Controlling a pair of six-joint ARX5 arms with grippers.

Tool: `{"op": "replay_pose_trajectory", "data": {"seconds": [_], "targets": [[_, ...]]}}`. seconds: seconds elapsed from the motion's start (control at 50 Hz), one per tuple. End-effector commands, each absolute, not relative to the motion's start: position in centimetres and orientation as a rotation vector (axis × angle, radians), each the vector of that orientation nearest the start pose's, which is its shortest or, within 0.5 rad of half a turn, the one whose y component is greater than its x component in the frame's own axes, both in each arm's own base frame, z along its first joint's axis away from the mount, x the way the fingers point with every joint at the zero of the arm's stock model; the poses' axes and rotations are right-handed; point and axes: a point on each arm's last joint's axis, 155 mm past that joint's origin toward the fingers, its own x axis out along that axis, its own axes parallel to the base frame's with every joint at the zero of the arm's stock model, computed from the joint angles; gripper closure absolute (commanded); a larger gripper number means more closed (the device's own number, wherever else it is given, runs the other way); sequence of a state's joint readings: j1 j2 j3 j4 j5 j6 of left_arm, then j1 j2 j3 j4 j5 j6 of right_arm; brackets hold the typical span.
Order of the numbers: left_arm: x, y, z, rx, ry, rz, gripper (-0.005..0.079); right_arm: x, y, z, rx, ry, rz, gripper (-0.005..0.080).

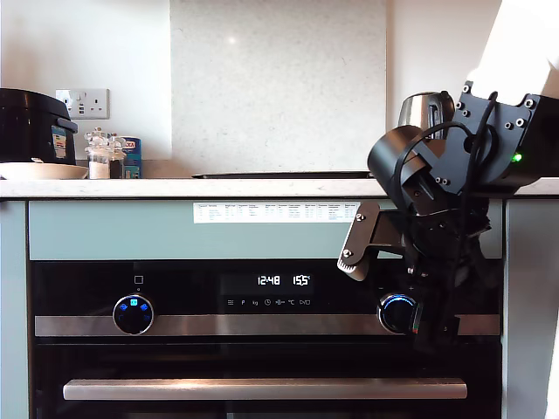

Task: Switch the oven temperature to 140 degrees by turning the right rotary switch until the correct number is selected

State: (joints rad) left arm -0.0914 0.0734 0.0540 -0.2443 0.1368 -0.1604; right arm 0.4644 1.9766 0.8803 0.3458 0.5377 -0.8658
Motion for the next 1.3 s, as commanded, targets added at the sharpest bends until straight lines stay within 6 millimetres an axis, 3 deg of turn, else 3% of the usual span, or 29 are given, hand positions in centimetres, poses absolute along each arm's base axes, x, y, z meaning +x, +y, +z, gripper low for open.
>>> {"op": "replay_pose_trajectory", "data": {"seconds": [0.0, 1.28], "targets": [[24.1, -4.8, 12.0, -0.16, 0.263, -0.21, 0.0764, 44.5, 12.1, -0.4, -1.181, 0.665, 0.249, 0.0136], [24.1, -4.8, 12.0, -0.16, 0.264, -0.21, 0.0764, 43.8, 17.2, -0.8, -1.13, 0.565, 0.45, 0.0135]]}}
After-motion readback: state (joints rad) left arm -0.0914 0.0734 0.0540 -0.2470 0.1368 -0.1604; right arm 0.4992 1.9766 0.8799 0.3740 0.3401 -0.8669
